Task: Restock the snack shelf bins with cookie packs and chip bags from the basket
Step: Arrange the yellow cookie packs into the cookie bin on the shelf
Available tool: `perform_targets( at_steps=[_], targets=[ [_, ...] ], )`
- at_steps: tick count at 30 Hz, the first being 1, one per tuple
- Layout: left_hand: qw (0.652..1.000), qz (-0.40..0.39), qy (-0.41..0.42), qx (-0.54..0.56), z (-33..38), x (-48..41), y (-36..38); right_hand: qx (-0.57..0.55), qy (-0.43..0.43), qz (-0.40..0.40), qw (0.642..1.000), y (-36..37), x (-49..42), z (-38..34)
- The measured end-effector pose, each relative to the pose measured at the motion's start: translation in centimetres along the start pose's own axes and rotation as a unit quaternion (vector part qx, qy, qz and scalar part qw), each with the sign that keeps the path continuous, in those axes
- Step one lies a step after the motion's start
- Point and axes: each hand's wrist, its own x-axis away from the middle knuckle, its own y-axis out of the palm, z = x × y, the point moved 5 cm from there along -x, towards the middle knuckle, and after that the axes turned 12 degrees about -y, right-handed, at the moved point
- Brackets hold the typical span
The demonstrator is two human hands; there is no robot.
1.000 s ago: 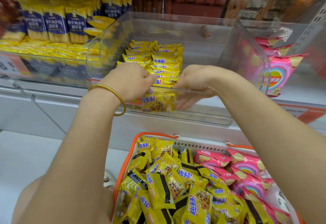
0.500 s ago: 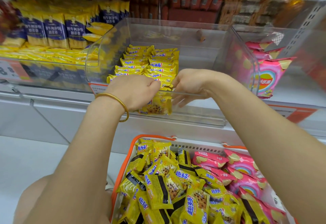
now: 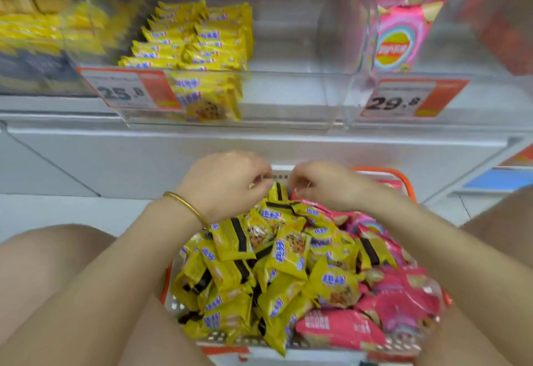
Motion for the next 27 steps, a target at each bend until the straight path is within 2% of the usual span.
perform_targets(
  at_steps=[3,6,14,16,20,24,27],
  targets=[
    [0.997,-0.065,-0.007,-0.041,-0.2,-0.7,2.9,0.0,-0.005,-0.072,0.997,4.8,-0.3,2.0],
    [0.995,-0.09,-0.005,-0.037,-0.3,-1.1,4.2,-0.015,-0.009,-0.078,0.997,6.6,-0.1,2.0],
    [0.99,-0.14,0.011,-0.033,1.1,-1.5,5.9,0.045,-0.041,-0.114,0.992,8.4,-0.1,1.5],
    [0.986,-0.165,0.011,-0.023,1.4,-1.4,6.2,0.026,-0.048,-0.097,0.994,8.4,-0.1,1.5],
    [0.98,-0.2,0.0,0.018,1.6,-1.2,6.4,-0.122,-0.017,-0.056,0.991,7.9,0.3,1.7],
    [0.951,-0.265,-0.054,0.151,1.6,-0.6,6.0,-0.297,0.035,0.032,0.954,5.5,1.3,2.9],
    [0.94,-0.267,-0.057,0.208,1.8,-0.5,4.9,-0.341,0.047,0.102,0.933,3.3,2.3,3.4]
  ],
)
